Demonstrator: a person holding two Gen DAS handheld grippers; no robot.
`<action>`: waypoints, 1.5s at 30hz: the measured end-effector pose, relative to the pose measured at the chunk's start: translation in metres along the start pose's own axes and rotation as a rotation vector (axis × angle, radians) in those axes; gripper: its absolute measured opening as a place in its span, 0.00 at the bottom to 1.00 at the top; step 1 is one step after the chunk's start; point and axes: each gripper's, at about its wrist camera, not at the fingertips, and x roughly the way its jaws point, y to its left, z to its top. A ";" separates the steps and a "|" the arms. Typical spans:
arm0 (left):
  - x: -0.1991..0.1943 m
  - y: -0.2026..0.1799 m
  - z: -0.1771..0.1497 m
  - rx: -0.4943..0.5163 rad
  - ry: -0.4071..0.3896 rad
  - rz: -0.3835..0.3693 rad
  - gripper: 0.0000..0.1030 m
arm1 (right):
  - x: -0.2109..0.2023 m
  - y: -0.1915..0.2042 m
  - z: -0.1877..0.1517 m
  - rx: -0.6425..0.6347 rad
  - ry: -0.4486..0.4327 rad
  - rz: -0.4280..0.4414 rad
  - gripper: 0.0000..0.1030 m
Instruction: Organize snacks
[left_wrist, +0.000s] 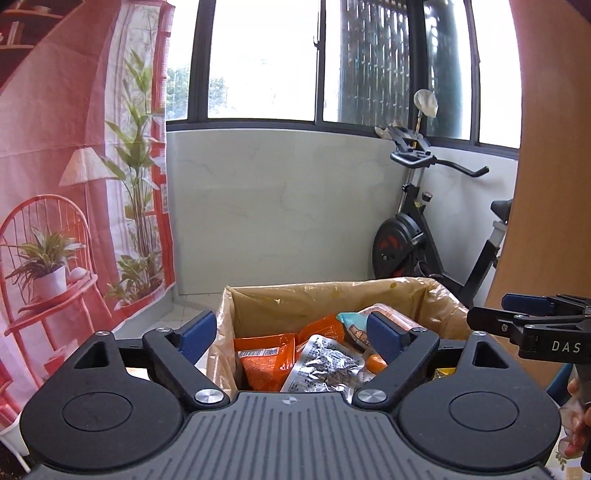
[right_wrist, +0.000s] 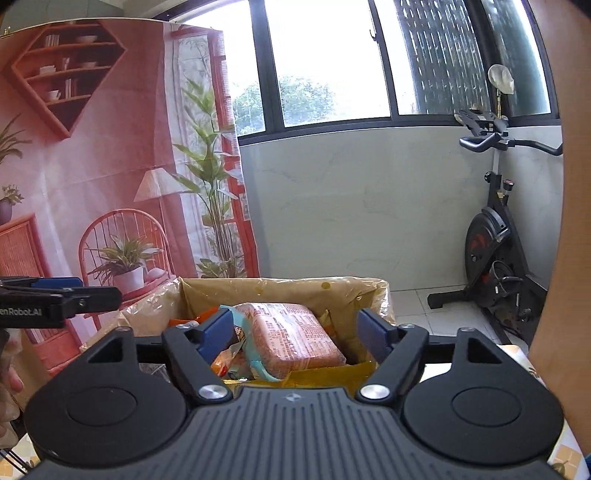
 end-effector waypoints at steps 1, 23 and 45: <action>-0.005 -0.001 0.000 -0.002 -0.005 0.006 0.89 | -0.004 0.002 0.001 -0.003 0.001 0.001 0.78; -0.162 0.006 0.010 -0.014 -0.058 0.175 0.93 | -0.139 0.076 0.016 -0.006 -0.057 0.001 1.00; -0.218 0.009 -0.010 -0.038 -0.051 0.189 0.93 | -0.207 0.115 -0.002 -0.010 -0.110 -0.006 1.00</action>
